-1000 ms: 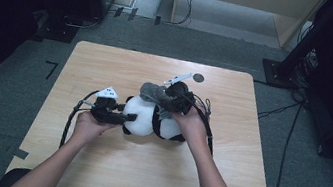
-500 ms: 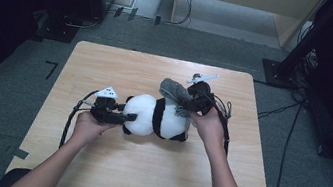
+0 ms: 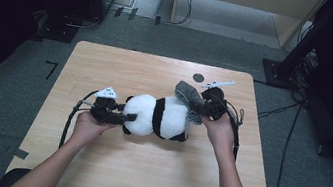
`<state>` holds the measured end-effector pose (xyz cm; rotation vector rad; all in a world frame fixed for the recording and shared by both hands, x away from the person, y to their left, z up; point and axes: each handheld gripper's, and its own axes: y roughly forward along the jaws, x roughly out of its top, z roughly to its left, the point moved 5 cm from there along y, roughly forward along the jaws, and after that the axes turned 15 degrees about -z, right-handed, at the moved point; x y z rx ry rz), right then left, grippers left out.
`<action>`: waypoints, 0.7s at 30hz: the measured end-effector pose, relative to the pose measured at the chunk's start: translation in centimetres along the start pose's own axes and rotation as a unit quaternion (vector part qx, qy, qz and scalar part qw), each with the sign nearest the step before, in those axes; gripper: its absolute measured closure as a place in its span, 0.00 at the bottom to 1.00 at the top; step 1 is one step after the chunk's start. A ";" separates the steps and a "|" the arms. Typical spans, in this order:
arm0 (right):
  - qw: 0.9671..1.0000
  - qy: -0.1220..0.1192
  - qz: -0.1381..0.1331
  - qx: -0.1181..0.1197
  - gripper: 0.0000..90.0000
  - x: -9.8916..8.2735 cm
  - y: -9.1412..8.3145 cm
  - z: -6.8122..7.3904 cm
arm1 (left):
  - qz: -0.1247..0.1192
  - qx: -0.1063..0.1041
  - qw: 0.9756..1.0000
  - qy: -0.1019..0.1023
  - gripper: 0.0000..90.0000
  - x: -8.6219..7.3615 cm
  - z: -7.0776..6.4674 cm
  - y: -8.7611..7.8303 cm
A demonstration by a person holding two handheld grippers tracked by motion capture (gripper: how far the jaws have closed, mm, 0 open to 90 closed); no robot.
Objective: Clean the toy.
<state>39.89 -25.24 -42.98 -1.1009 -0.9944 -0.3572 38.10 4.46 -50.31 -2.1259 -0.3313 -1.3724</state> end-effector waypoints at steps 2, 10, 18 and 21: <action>1.000 0.000 0.005 -0.009 0.83 -0.2 -0.1 -0.3 | 0.001 0.000 1.000 -0.001 0.47 0.0 0.0 0.0; 1.000 0.003 -0.021 -0.016 0.84 1.6 -1.4 -0.2 | 0.002 -0.004 1.000 0.001 0.46 -0.1 0.1 -0.1; 0.999 -0.030 -0.033 0.015 0.84 5.2 -0.2 3.4 | -0.001 -0.004 1.000 0.005 0.45 -0.1 0.0 -0.1; 0.998 -0.051 -0.027 0.030 0.84 6.0 1.2 5.3 | -0.001 -0.005 1.000 0.007 0.45 -0.1 0.0 -0.1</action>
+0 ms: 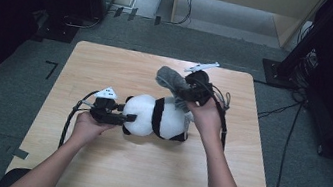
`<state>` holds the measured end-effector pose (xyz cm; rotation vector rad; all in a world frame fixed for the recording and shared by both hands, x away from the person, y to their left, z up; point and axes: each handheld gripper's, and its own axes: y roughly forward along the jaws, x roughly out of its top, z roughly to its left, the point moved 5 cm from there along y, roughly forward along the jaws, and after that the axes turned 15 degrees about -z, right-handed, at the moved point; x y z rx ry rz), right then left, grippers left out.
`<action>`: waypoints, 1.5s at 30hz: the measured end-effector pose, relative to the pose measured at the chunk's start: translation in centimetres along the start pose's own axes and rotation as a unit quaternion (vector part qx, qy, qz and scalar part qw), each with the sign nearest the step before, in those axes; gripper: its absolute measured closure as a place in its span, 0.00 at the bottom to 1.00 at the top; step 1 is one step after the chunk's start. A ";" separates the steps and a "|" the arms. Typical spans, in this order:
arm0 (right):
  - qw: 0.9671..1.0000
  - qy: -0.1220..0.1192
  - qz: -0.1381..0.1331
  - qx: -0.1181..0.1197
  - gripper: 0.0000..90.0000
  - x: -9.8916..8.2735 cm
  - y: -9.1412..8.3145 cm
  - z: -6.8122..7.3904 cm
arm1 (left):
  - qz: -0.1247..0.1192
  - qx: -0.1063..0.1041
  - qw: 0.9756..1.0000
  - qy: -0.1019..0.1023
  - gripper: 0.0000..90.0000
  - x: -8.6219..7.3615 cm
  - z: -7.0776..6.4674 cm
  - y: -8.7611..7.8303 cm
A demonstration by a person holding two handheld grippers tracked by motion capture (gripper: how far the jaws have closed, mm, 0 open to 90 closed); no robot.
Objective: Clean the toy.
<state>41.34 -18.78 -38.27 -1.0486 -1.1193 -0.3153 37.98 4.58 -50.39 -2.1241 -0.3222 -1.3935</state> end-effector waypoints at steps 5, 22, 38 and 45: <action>0.999 -0.008 0.013 0.028 0.84 0.5 2.9 2.8 | -0.001 0.001 1.000 0.006 0.45 0.0 0.0 0.0; 0.992 -0.046 0.072 0.092 0.84 -1.2 9.5 10.4 | 0.005 0.009 1.000 0.003 0.45 0.0 0.0 0.1; 0.995 -0.035 0.064 0.064 0.83 -2.7 5.9 5.6 | 0.010 0.012 1.000 -0.003 0.46 0.2 -0.1 0.3; 0.998 -0.012 0.051 0.035 0.83 -3.1 3.2 2.2 | 0.008 0.010 1.000 -0.003 0.46 0.2 -0.1 0.4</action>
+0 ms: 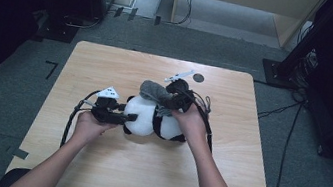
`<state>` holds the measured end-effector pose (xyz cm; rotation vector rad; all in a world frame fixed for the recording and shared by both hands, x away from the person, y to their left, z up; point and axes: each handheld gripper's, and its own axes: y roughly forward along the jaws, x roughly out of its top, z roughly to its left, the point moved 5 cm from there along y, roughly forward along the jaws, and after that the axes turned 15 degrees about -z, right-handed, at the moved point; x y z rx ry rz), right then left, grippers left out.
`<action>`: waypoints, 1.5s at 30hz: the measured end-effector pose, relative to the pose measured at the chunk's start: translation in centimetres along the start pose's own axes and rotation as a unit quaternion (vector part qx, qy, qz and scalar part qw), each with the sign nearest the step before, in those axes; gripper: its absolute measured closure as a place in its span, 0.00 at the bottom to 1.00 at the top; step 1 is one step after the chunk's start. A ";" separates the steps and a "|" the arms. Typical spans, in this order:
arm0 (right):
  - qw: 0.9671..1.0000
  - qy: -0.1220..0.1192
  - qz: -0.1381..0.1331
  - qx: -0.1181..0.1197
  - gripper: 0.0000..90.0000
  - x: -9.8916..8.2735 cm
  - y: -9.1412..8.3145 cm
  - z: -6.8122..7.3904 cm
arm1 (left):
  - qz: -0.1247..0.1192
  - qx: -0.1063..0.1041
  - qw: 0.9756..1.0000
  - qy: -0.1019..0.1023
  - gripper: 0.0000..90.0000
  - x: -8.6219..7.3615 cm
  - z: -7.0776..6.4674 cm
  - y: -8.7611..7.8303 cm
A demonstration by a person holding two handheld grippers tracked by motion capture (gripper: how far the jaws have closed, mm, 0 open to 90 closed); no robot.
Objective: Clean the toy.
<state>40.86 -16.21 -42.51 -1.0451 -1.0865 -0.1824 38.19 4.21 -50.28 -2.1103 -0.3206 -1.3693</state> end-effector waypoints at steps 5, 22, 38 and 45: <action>1.000 0.019 -0.011 -0.014 0.83 -0.5 -2.1 -2.0 | 0.000 -0.001 1.000 0.005 0.46 0.0 0.0 0.0; 0.996 0.063 -0.017 -0.053 0.83 -2.9 -5.4 -5.9 | -0.009 -0.004 1.000 0.001 0.45 -0.1 0.1 -0.1; 0.998 0.025 -0.061 -0.009 0.84 2.0 -5.4 -1.0 | -0.009 -0.003 1.000 0.009 0.45 -0.2 0.2 -0.2; 0.999 -0.027 -0.026 0.022 0.84 2.4 0.0 4.5 | -0.009 -0.002 1.000 0.012 0.45 -0.1 0.1 -0.3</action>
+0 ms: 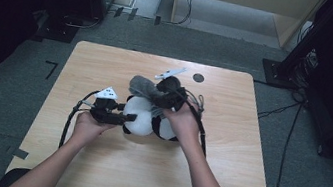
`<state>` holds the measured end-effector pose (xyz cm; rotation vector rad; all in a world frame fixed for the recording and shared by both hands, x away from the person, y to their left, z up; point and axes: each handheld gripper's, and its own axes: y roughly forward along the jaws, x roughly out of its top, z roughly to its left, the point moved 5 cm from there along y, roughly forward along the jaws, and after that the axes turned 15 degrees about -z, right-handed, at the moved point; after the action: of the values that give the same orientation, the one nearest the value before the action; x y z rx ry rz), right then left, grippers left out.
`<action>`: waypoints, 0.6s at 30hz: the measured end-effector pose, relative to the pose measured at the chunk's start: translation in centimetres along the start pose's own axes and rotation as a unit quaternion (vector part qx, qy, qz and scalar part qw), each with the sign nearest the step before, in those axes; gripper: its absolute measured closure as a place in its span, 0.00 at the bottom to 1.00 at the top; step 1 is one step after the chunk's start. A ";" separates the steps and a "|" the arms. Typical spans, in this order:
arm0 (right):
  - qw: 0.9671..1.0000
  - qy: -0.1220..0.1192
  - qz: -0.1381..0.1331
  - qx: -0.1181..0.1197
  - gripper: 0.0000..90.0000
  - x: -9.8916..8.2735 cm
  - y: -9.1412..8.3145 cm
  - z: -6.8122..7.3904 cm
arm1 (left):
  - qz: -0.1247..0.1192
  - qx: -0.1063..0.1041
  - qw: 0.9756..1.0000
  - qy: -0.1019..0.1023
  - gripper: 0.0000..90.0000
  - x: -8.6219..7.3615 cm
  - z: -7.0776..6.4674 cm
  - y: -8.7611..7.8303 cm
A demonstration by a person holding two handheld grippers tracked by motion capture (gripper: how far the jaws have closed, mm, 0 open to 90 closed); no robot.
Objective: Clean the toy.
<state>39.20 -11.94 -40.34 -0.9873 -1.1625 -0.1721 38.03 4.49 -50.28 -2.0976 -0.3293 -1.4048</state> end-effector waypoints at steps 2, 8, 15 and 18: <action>1.000 -0.006 0.007 0.014 0.84 -0.2 1.3 1.3 | 0.000 0.000 1.000 -0.001 0.45 0.0 0.0 0.0; 0.999 -0.023 0.035 0.033 0.84 -1.7 3.5 3.7 | 0.004 0.005 1.000 0.001 0.45 -0.1 -0.1 0.0; 0.999 -0.014 0.024 0.042 0.84 -3.0 2.9 2.9 | 0.007 0.005 1.000 -0.009 0.47 -0.1 0.0 0.0; 0.999 -0.008 0.023 0.042 0.84 -3.5 2.1 2.3 | 0.005 0.004 1.000 -0.012 0.48 -0.1 0.1 0.0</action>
<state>37.37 -10.31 -44.33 -0.9422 -1.1524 -0.0780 38.05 4.56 -50.40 -2.1083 -0.3327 -1.3719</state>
